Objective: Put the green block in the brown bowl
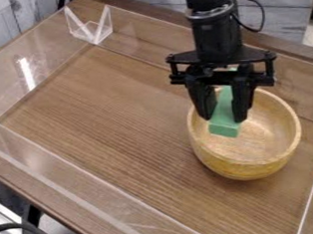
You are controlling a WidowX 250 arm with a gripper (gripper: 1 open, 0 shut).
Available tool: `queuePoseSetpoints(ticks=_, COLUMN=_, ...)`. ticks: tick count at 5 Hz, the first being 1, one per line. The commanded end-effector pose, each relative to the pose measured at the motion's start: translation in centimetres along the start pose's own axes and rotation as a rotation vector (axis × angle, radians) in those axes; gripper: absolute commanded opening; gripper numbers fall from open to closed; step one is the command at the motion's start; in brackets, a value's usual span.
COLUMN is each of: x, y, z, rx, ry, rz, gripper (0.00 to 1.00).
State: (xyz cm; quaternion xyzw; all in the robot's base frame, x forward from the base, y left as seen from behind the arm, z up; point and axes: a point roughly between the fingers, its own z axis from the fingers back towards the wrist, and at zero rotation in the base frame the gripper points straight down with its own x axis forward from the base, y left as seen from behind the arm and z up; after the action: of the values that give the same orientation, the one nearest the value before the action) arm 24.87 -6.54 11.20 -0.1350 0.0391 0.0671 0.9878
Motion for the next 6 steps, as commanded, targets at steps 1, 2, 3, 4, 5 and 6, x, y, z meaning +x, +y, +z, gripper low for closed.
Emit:
queuePoseSetpoints(ticks=1, x=1.2, y=-0.3, z=1.5, rx=-0.022, ry=-0.071, rz=-0.019, gripper=0.0)
queuePoseSetpoints(ticks=2, x=1.6, y=-0.2, z=1.4, rx=-0.028, ry=-0.08, rz=-0.025, gripper=0.0)
queuePoseSetpoints(ticks=3, x=1.9, y=-0.1, z=1.3, rx=-0.034, ry=-0.088, rz=-0.029, gripper=0.0)
queuePoseSetpoints(ticks=4, x=2.1, y=-0.1, z=1.3, rx=-0.04, ry=-0.095, rz=-0.035, gripper=0.0)
queuePoseSetpoints(ticks=5, x=2.4, y=0.1, z=1.2, rx=-0.044, ry=-0.102, rz=-0.04, gripper=0.0)
queuePoseSetpoints(ticks=6, x=2.7, y=0.1, z=1.1, rx=-0.049, ry=-0.108, rz=-0.044, gripper=0.0)
